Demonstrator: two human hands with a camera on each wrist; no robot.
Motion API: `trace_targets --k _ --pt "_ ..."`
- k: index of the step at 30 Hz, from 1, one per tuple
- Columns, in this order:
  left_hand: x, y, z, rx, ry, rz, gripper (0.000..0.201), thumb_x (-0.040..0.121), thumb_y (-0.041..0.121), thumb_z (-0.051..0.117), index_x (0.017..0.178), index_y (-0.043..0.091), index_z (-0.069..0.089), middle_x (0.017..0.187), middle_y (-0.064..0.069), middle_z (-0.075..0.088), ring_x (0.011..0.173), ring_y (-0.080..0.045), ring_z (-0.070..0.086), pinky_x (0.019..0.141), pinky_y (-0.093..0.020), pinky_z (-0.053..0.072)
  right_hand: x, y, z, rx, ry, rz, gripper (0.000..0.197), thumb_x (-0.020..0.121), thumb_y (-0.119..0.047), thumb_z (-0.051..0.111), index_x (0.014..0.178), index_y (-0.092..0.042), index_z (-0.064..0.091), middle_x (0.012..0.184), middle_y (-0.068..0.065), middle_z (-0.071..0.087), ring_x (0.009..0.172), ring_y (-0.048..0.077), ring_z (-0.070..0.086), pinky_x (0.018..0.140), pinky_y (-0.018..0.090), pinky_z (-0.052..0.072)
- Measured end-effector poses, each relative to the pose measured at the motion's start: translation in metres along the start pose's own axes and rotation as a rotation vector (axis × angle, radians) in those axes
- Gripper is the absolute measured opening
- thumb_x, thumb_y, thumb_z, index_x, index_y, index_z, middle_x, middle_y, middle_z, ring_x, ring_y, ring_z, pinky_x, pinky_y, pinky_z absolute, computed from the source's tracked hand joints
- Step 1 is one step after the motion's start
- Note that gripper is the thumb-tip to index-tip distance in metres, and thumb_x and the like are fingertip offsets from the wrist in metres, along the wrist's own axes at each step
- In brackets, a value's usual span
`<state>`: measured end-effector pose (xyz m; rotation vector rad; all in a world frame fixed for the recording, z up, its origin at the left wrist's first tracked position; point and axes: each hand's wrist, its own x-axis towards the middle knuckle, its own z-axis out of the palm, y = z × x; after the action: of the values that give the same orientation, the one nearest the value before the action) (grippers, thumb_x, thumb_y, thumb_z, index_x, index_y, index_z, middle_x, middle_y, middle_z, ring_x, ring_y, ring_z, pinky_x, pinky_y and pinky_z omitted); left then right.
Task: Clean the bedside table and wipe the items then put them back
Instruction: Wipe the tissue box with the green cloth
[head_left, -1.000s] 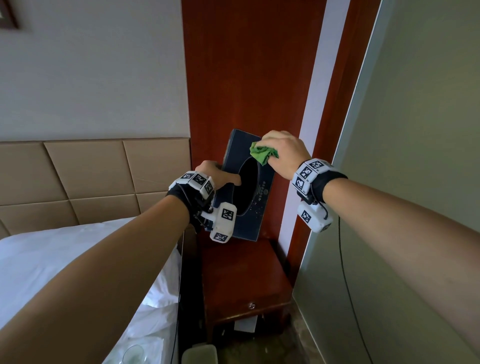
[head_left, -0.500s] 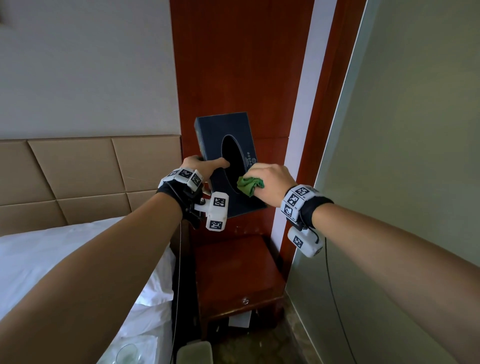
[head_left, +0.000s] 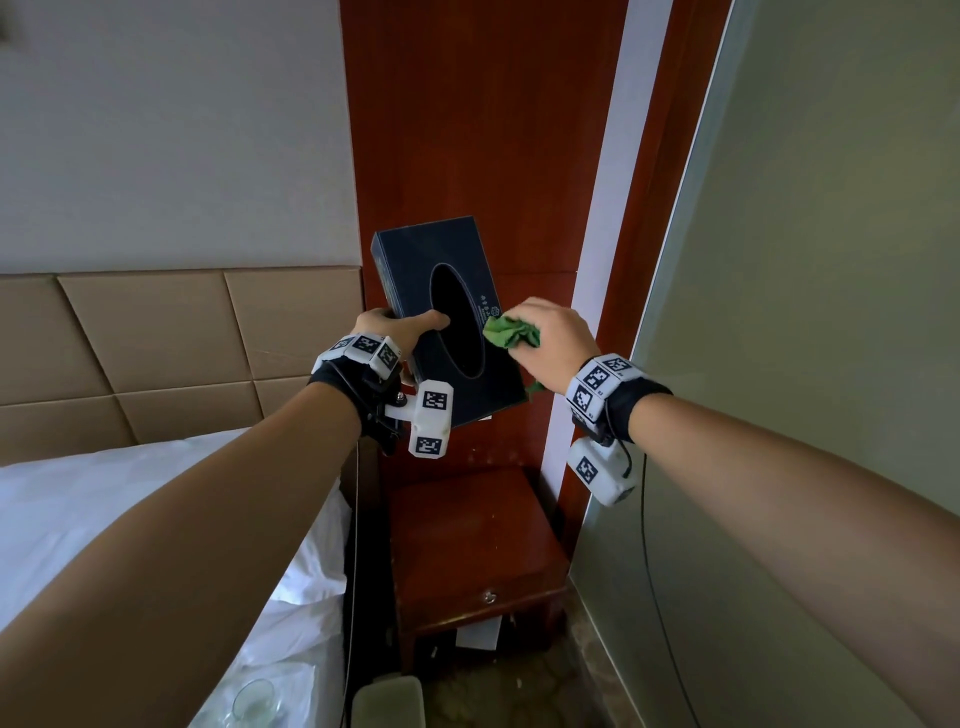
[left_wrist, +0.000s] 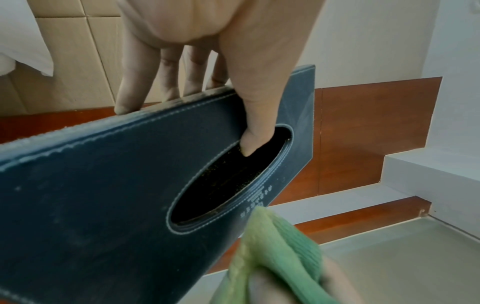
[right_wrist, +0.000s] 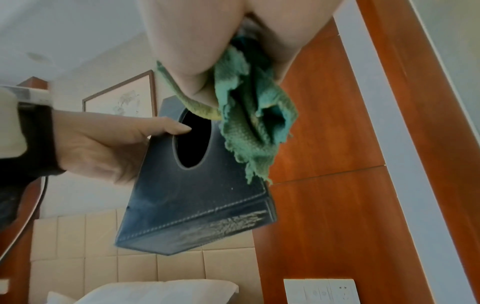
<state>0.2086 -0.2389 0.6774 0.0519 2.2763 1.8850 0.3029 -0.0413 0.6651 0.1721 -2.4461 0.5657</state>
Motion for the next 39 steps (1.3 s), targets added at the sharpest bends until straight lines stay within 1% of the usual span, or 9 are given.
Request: trace_targets --k 11,14,18,22,24,28,33,36,39 --pt "0.002 -0.006 0.003 -0.123 0.030 0.011 0.067 0.049 0.047 0.091 0.100 0.012 0.065 0.084 -0.009 0.076 0.067 -0.032 0.074 0.062 -0.052 0.060 -0.022 -0.006 0.019 -0.061 -0.350 -0.030 0.012 0.080 -0.027 0.074 0.091 -0.029 0.073 0.077 -0.020 0.061 0.074 0.007 0.059 0.072 0.026 0.048" --pt "0.005 -0.009 -0.002 -0.120 0.017 0.001 0.063 0.053 0.042 0.092 0.101 0.012 0.066 0.082 -0.008 0.076 0.067 -0.032 0.074 0.062 -0.053 0.060 -0.016 -0.008 0.005 0.059 -0.217 0.087 0.018 0.084 -0.021 0.070 0.099 -0.032 0.069 0.086 -0.016 0.067 0.068 0.012 0.065 0.066 0.034 0.058" --pt "0.007 -0.015 -0.007 -0.092 -0.011 0.014 0.067 0.051 0.041 0.093 0.104 0.011 0.066 0.082 -0.007 0.077 0.071 -0.030 0.075 0.063 -0.055 0.060 -0.007 -0.004 -0.013 0.057 0.006 0.267 0.049 0.094 -0.012 0.053 0.135 -0.039 0.052 0.113 -0.011 0.053 0.057 0.013 0.056 0.044 0.015 0.044" --pt "0.005 -0.019 -0.009 -0.056 -0.073 0.039 0.069 0.053 0.041 0.092 0.109 0.011 0.066 0.089 -0.007 0.077 0.078 -0.027 0.075 0.066 -0.053 0.061 0.001 0.001 -0.020 0.077 -0.104 0.456 0.030 0.096 -0.015 0.050 0.115 -0.027 0.071 0.120 0.004 0.061 0.075 0.021 0.064 0.060 0.027 0.050" --pt "0.003 -0.019 -0.010 -0.037 -0.102 0.063 0.058 0.063 0.035 0.090 0.110 0.010 0.066 0.093 -0.008 0.076 0.081 -0.026 0.075 0.066 -0.051 0.061 0.002 -0.001 -0.026 0.212 -0.178 0.576 0.025 0.094 -0.033 0.057 0.115 -0.026 0.068 0.120 0.001 0.063 0.108 0.024 0.062 0.083 0.030 0.046" --pt "0.005 -0.018 -0.012 0.013 -0.146 0.102 0.046 0.071 0.031 0.086 0.108 0.010 0.067 0.095 -0.008 0.075 0.078 -0.022 0.074 0.059 -0.037 0.060 0.008 0.001 -0.030 0.183 -0.484 0.695 0.095 0.068 -0.085 0.056 0.144 -0.028 0.047 0.147 0.001 0.047 0.135 0.026 0.042 0.110 0.045 0.030" --pt "0.009 -0.019 -0.015 0.038 -0.214 0.109 0.060 0.058 0.039 0.090 0.107 0.010 0.070 0.098 -0.008 0.076 0.087 -0.023 0.074 0.074 -0.044 0.061 0.017 0.014 -0.017 0.158 -0.588 0.628 0.130 0.035 -0.097 0.063 0.143 -0.025 0.047 0.143 0.005 0.051 0.127 0.025 0.049 0.109 0.050 0.037" --pt "0.011 -0.020 -0.014 0.039 -0.245 0.095 0.074 0.046 0.046 0.090 0.108 0.011 0.070 0.098 -0.007 0.077 0.093 -0.026 0.073 0.080 -0.046 0.060 0.016 0.008 -0.020 0.198 -0.588 0.616 0.120 0.042 -0.090 0.068 0.140 -0.023 0.050 0.140 0.006 0.054 0.124 0.025 0.051 0.109 0.048 0.039" --pt "0.014 -0.022 -0.012 0.013 -0.281 0.091 0.066 0.058 0.042 0.091 0.113 0.013 0.068 0.102 -0.005 0.076 0.098 -0.027 0.072 0.079 -0.042 0.060 0.015 0.004 -0.025 0.233 -0.545 0.629 0.090 0.065 -0.072 0.070 0.137 -0.021 0.053 0.132 0.005 0.055 0.120 0.025 0.052 0.106 0.043 0.041"
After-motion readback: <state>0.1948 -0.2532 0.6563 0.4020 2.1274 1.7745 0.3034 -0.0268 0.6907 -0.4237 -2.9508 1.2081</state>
